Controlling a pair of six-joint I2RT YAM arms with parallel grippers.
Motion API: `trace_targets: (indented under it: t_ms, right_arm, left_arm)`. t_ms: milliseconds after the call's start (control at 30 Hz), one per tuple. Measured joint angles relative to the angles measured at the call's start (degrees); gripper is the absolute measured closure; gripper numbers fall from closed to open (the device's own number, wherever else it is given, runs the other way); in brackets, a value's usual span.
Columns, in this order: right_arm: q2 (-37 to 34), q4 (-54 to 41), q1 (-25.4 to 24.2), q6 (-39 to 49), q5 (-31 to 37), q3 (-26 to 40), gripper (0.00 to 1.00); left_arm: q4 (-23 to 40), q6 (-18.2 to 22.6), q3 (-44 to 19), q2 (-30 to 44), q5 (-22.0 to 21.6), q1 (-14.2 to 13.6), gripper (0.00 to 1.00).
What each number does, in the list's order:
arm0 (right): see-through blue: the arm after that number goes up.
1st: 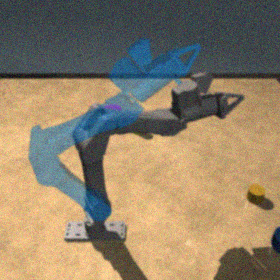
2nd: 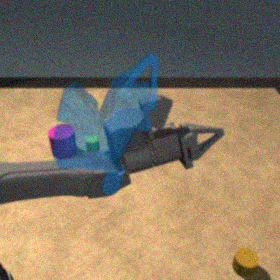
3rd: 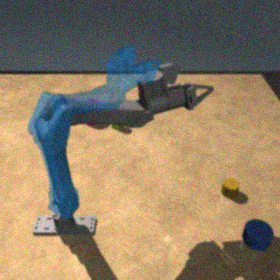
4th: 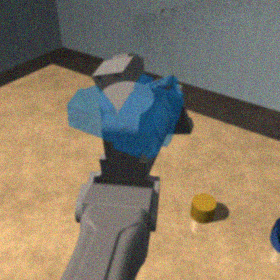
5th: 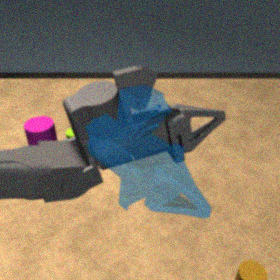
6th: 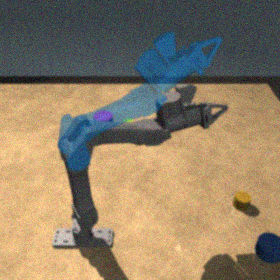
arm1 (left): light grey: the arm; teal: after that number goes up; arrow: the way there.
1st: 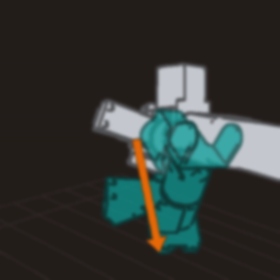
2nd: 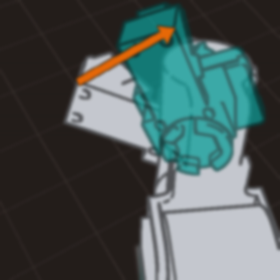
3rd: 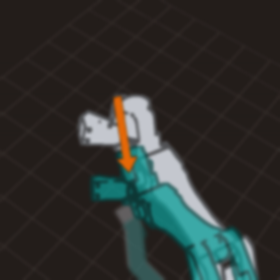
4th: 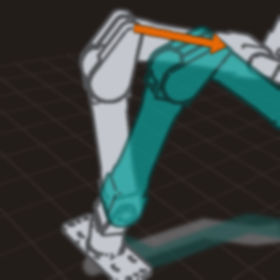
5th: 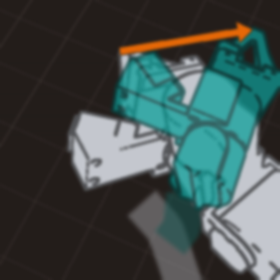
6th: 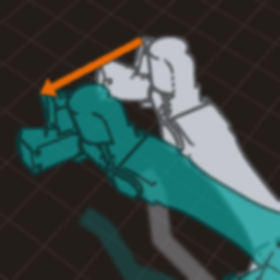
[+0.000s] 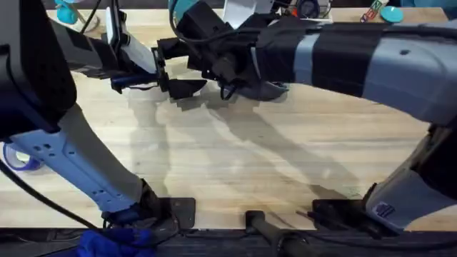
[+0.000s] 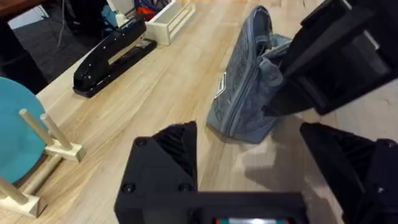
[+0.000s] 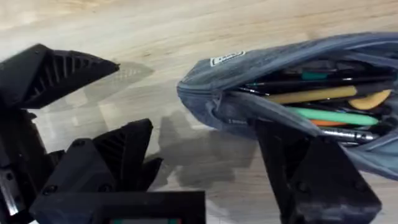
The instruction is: Unzip the bag, pick up the pens from the table one at a time and place them inside, then zip the bag closed.
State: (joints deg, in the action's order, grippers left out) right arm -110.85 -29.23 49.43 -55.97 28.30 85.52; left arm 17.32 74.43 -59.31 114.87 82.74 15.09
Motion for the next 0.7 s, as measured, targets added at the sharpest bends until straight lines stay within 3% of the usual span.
trace_targets:
  t_ms: [233, 700]
  right_arm:
    - [-0.4, 1.0, -0.4, 0.2, 0.0, 0.0, 0.019]
    - [-1.3, 1.5, -1.7, 0.3, 0.0, 0.0, 0.357]
  left_arm:
    - [0.0, 0.0, 0.0, 0.0, 0.0, 0.0, 0.008]
    - [0.0, 0.0, 0.0, 0.0, 0.0, 0.0, 0.008]
